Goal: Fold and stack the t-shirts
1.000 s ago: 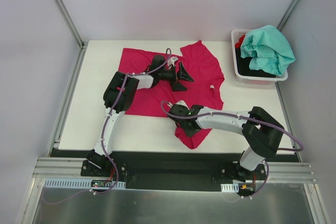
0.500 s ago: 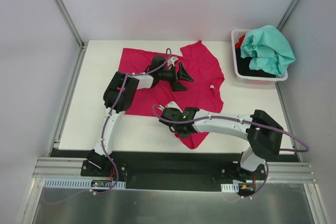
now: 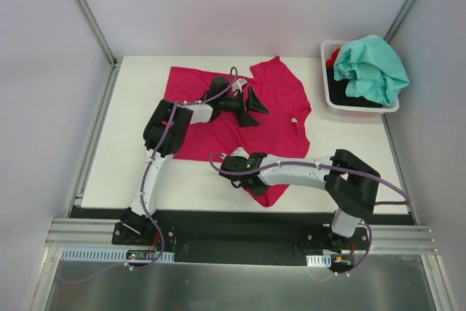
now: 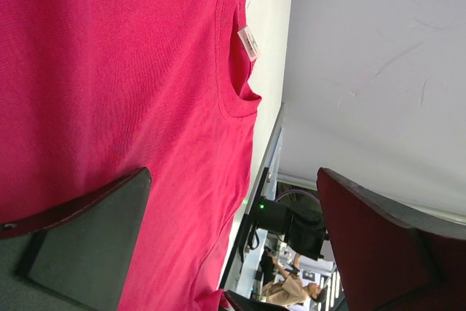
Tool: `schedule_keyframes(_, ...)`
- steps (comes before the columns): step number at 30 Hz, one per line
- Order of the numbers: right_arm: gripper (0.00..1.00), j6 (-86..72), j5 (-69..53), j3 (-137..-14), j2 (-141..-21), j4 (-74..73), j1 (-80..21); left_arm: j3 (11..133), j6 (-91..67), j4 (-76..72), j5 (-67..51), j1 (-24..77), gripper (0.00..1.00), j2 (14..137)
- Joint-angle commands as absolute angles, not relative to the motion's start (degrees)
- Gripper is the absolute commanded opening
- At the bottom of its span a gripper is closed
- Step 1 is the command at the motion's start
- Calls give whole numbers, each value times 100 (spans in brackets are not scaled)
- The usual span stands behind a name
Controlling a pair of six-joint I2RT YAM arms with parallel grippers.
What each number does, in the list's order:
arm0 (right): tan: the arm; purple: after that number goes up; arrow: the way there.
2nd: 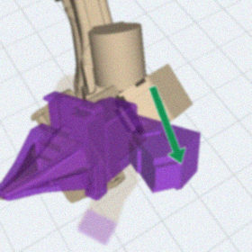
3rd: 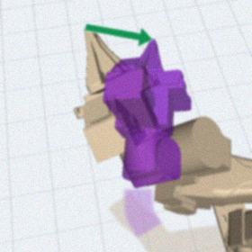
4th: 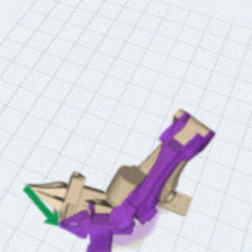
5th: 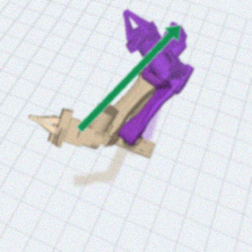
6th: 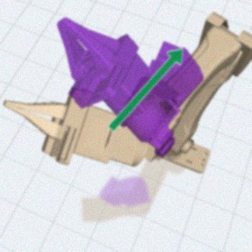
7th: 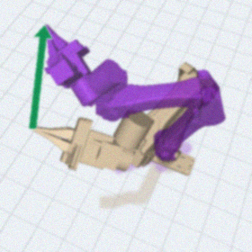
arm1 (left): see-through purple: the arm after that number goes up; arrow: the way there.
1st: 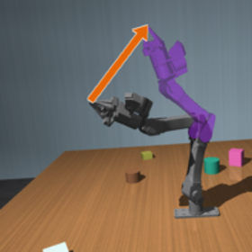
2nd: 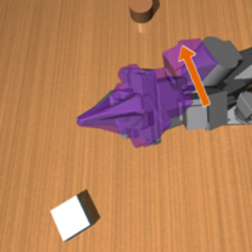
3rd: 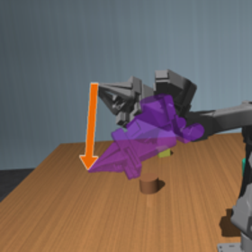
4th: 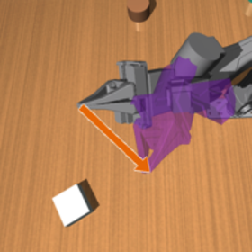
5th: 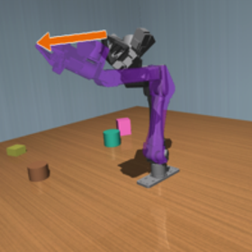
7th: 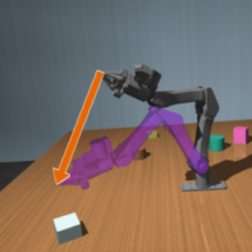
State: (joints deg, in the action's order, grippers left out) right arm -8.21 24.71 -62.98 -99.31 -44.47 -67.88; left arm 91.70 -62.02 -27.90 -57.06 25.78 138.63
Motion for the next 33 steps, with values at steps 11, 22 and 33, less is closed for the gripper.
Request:
schedule_keyframes(11,28,-844,2707,-6556,-10072,-5045,-7066,9070,-6135,-2839,-5845,2514,99,13729)
schedule_keyframes(22,1,-853,2602,-6671,-10169,-5168,-7198,9070,-6187,-2892,-5862,2514,99,13755)
schedule_keyframes(33,1,-554,1547,-6820,-10441,-5589,-7549,9070,-6196,-2892,-5854,2514,99,13772)
